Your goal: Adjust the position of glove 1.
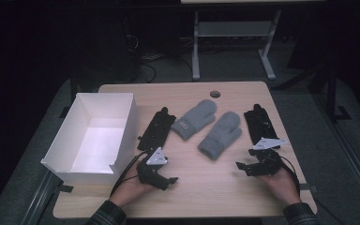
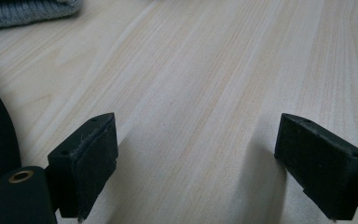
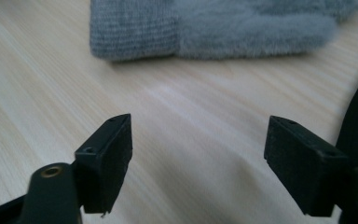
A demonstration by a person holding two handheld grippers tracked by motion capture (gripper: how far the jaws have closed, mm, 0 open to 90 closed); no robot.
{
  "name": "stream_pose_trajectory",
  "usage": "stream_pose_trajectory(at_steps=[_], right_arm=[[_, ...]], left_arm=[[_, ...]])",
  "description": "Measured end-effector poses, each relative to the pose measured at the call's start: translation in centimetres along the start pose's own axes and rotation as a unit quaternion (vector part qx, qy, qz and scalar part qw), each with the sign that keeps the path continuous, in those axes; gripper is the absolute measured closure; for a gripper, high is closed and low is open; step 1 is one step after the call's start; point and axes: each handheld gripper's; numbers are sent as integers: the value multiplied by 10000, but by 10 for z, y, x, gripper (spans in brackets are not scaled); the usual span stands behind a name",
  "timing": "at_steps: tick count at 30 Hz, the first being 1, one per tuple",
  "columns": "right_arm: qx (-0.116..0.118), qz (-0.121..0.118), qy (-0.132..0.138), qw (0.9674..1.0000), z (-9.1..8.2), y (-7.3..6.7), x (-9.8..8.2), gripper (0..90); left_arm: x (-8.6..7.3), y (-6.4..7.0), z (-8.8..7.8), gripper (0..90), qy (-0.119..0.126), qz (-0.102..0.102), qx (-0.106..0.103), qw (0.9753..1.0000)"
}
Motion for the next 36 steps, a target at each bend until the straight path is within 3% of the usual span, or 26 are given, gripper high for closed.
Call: stream_pose_trajectory(at_steps=[4, 8, 10, 14, 18, 22, 26, 29, 36], right_arm=[[35, -20, 78, 10000, 3, 0, 6, 292], [62, -177, 132, 9997, 11, -3, 17, 381], [149, -245, 145, 9995, 14, -4, 21, 478], [245, -349, 122, 9990, 20, -6, 29, 550], [357, -351, 152, 9986, 25, -4, 36, 686], [573, -327, 132, 9977, 30, 1, 44, 885], [720, -258, 124, 9970, 37, 4, 52, 900], [758, -340, 159, 9964, 43, 5, 58, 900], [742, -286, 242, 9965, 60, 8, 71, 900]], left_arm=[[0, 0, 0, 124, 8, -2, -7, 10000], [0, 0, 1, 124, 4, 26, 2, 10000], [0, 0, 1, 124, 8, 31, -3, 10000], [0, 0, 1, 124, -1, 20, -14, 10000], [1, 0, 1, 125, -9, 17, -22, 10000], [0, 0, 0, 125, 25, -22, 11, 10000], [-1, -1, -2, 125, -5, -1, 44, 10000], [-2, 0, -3, 125, 0, -27, 67, 10000], [-3, 0, -6, 126, -35, -37, 130, 9999]])
Point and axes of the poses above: each handheld gripper's, and its own axes: z roughly forward along the jaws, x roughly out of its top, y roughly to its right, and after that the axes turned 14 degrees about y, right-handed
